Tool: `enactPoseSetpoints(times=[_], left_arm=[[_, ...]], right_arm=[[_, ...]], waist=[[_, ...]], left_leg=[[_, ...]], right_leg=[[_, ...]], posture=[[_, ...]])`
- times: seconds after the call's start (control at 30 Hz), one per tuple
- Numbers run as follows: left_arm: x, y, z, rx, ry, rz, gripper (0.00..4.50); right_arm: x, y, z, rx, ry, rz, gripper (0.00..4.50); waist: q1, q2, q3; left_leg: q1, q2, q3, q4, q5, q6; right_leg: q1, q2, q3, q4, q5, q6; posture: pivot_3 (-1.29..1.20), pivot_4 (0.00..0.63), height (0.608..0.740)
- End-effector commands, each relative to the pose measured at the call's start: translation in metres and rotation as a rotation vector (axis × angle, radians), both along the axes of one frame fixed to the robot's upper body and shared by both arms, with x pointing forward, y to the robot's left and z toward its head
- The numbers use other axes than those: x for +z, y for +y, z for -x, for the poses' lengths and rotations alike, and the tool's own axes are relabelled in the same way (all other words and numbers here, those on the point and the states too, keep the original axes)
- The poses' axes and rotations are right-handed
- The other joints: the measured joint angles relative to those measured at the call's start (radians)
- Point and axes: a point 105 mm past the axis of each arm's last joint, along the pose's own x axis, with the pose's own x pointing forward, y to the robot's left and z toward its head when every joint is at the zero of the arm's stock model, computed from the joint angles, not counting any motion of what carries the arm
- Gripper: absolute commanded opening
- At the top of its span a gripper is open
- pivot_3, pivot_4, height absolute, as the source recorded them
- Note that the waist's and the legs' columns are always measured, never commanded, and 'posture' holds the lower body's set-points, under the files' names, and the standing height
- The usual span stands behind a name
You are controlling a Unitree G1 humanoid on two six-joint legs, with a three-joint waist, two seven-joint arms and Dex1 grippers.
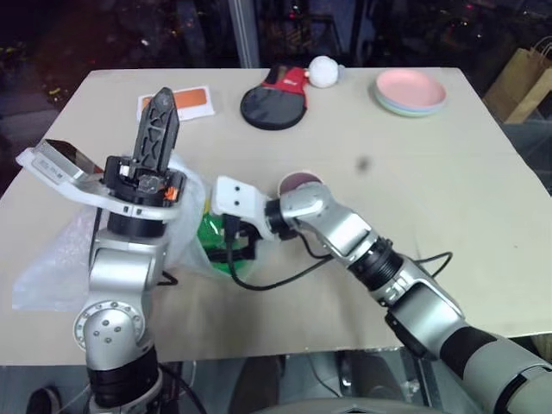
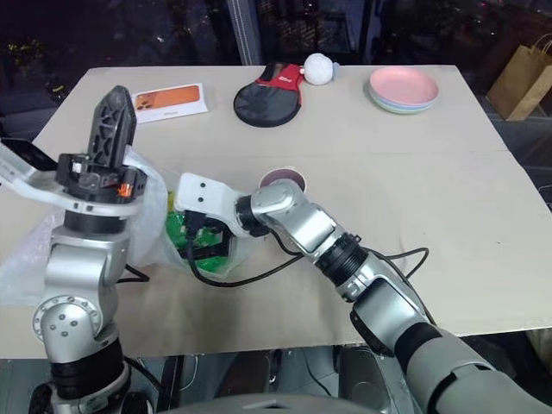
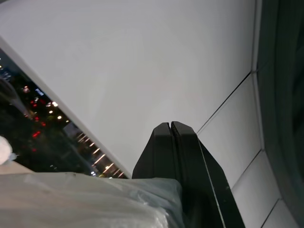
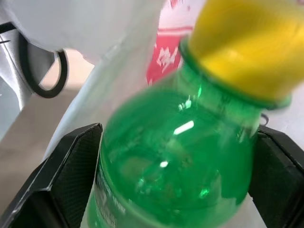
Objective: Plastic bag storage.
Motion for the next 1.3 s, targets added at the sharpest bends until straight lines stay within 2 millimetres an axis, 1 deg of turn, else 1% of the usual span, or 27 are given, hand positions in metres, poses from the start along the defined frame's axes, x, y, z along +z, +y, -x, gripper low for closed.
enactPoseSetpoints(times=[0.03, 0.07, 0.1, 0.13, 0.3, 0.37, 0.4, 0.53, 0.77, 0.9, 0.93, 0.97, 1.0, 1.03, 1.07, 1.13, 1.2, 1.23, 1.27, 1.3], left_arm=[[0.007, 0.002, 0.01, -0.002, -0.039, -0.006, 0.0], [0.006, 0.002, 0.01, -0.002, -0.037, -0.005, 0.0], [0.006, 0.001, 0.01, -0.003, -0.036, -0.004, 0.0], [0.005, 0.001, 0.01, -0.003, -0.034, -0.003, 0.0], [0.004, -0.001, 0.009, -0.006, -0.028, 0.001, 0.0], [0.004, 0.0, 0.009, -0.006, -0.027, 0.002, 0.0], [0.004, 0.0, 0.009, -0.007, -0.027, 0.002, 0.0], [0.004, 0.002, 0.009, -0.007, -0.023, -0.001, 0.0], [0.004, 0.002, 0.009, -0.011, -0.019, -0.004, 0.0], [0.005, 0.003, 0.01, -0.013, -0.024, -0.001, 0.0], [0.005, 0.003, 0.01, -0.013, -0.024, -0.001, 0.0], [0.005, 0.003, 0.01, -0.013, -0.024, -0.005, 0.0], [0.005, 0.003, 0.01, -0.01, -0.025, -0.01, 0.0], [0.006, 0.004, 0.011, -0.01, -0.027, -0.009, 0.0], [0.007, 0.005, 0.011, -0.009, -0.029, -0.007, 0.0], [0.007, 0.005, 0.012, -0.008, -0.03, -0.006, 0.0], [0.006, 0.005, 0.012, -0.009, -0.028, -0.008, 0.0], [0.006, 0.005, 0.012, -0.01, -0.027, -0.009, 0.0], [0.006, 0.004, 0.012, -0.012, -0.026, -0.01, 0.0], [0.006, 0.004, 0.011, -0.013, -0.026, -0.012, 0.0]], right_arm=[[0.018, 0.007, 0.008, 0.032, -0.049, -0.075, 3.92], [0.018, 0.007, 0.009, 0.034, -0.044, -0.073, 3.67], [0.017, 0.007, 0.009, 0.034, -0.04, -0.073, 3.24], [0.017, 0.007, 0.009, 0.034, -0.038, -0.073, 3.0], [0.014, 0.006, 0.011, 0.045, -0.019, -0.061, 3.0], [0.011, 0.005, 0.014, 0.066, -0.017, -0.047, 4.06], [0.011, 0.005, 0.015, 0.07, -0.016, -0.046, 4.4], [0.012, 0.007, 0.011, 0.034, -0.038, -0.065, 4.4], [0.013, 0.007, 0.015, 0.065, -0.011, -0.057, 4.4], [0.029, 0.01, 0.021, 0.087, 0.055, -0.114, 4.4], [0.021, 0.009, 0.024, 0.127, -0.04, -0.064, 4.4], [0.028, 0.011, 0.025, 0.118, 0.025, -0.086, 4.4], [0.031, 0.012, 0.024, 0.112, 0.035, -0.087, 4.4], [0.031, 0.012, 0.025, 0.134, -0.003, -0.069, 4.4], [0.037, 0.011, 0.032, 0.176, 0.038, -0.093, 4.4], [0.053, 0.009, 0.039, 0.208, 0.199, -0.169, 4.4], [0.047, 0.011, 0.032, 0.185, 0.104, -0.136, 4.4], [0.048, 0.011, 0.028, 0.156, 0.155, -0.144, 4.4], [0.039, 0.012, 0.009, 0.058, -0.018, -0.083, 4.4], [0.033, 0.011, -0.004, 0.001, -0.142, -0.043, 4.4]], waist=[[0.001, 0.0, 0.0], [0.003, 0.0, 0.0], [0.005, 0.0, 0.0], [0.006, 0.0, 0.0], [0.005, 0.0, 0.0], [0.005, 0.0, 0.0], [0.005, 0.0, 0.0], [0.005, 0.0, 0.0], [0.005, 0.0, 0.0], [0.005, 0.0, 0.0], [0.005, 0.0, 0.0], [0.004, 0.0, 0.0], [0.004, 0.0, 0.0], [0.004, 0.0, 0.0], [0.004, 0.0, 0.0], [0.005, 0.0, 0.0], [0.005, 0.0, 0.0], [0.005, 0.0, 0.0], [0.004, 0.0, 0.0], [0.004, 0.0, 0.0]], left_leg=[[0.0, 0.0, 0.0, 0.0, 0.0, 0.0], [0.0, 0.0, 0.0, 0.0, 0.0, 0.0], [0.0, 0.0, 0.0, 0.0, 0.0, 0.0], [0.0, 0.0, 0.0, 0.0, 0.0, 0.0], [0.0, 0.0, 0.0, 0.0, 0.0, 0.0], [0.0, 0.0, 0.0, 0.0, 0.0, 0.0], [0.0, 0.0, 0.0, 0.0, 0.0, 0.0], [0.0, 0.0, 0.0, 0.0, 0.0, 0.0], [0.0, 0.0, 0.0, 0.0, 0.0, 0.0], [0.0, 0.0, 0.0, 0.0, 0.0, 0.0], [0.0, 0.0, 0.0, 0.0, 0.0, 0.0], [0.0, 0.0, 0.0, 0.0, 0.0, 0.0], [0.0, 0.0, 0.0, 0.0, 0.0, 0.0], [0.0, 0.0, 0.0, 0.0, 0.0, 0.0], [0.0, 0.0, 0.0, 0.0, 0.0, 0.0], [0.0, 0.0, 0.0, 0.0, 0.0, 0.0], [0.0, 0.0, 0.0, 0.0, 0.0, 0.0], [0.0, 0.0, 0.0, 0.0, 0.0, 0.0], [0.0, 0.0, 0.0, 0.0, 0.0, 0.0], [0.0, 0.0, 0.0, -0.001, 0.0, 0.0]], right_leg=[[0.0, 0.0, 0.0, 0.0, 0.0, 0.0], [0.0, 0.0, 0.0, 0.0, 0.0, 0.0], [0.0, 0.0, 0.0, 0.0, 0.0, 0.0], [0.0, 0.0, 0.0, 0.0, 0.0, 0.0], [0.0, 0.0, 0.0, 0.0, 0.0, 0.0], [0.0, 0.0, 0.0, 0.0, 0.0, 0.0], [0.0, 0.0, 0.0, 0.0, 0.0, 0.0], [0.0, 0.0, 0.0, 0.0, 0.0, 0.0], [0.0, 0.0, 0.0, 0.0, 0.0, 0.0], [0.0, 0.0, 0.0, 0.0, 0.0, 0.0], [0.0, 0.0, 0.0, 0.0, 0.0, 0.0], [0.0, 0.0, 0.0, 0.0, 0.0, 0.0], [0.0, 0.0, 0.0, -0.001, 0.0, 0.0], [0.0, 0.0, 0.0, -0.001, 0.0, 0.0], [0.0, 0.0, 0.0, -0.001, 0.0, 0.0], [0.0, 0.0, 0.0, -0.001, 0.0, 0.0], [0.0, 0.0, 0.0, -0.001, 0.0, 0.0], [0.0, 0.0, 0.0, -0.001, 0.0, 0.0], [0.0, 0.0, 0.0, -0.001, 0.0, 0.0], [0.0, 0.0, 0.0, -0.001, 0.0, 0.0]], posture=[[0.0, 0.15, 0.74], [0.0, 0.15, 0.74], [0.0, 0.15, 0.74], [0.0, 0.15, 0.74], [0.0, 0.15, 0.74], [0.0, 0.15, 0.74], [0.0, 0.15, 0.74], [0.0, 0.15, 0.74], [0.0, 0.15, 0.74], [0.0, 0.15, 0.74], [0.0, 0.15, 0.74], [0.0, 0.15, 0.74], [0.0, 0.15, 0.74], [0.0, 0.15, 0.74], [0.0, 0.15, 0.74], [0.0, 0.15, 0.74], [0.0, 0.15, 0.74], [0.0, 0.15, 0.74], [0.0, 0.15, 0.74], [0.0, 0.15, 0.74]])
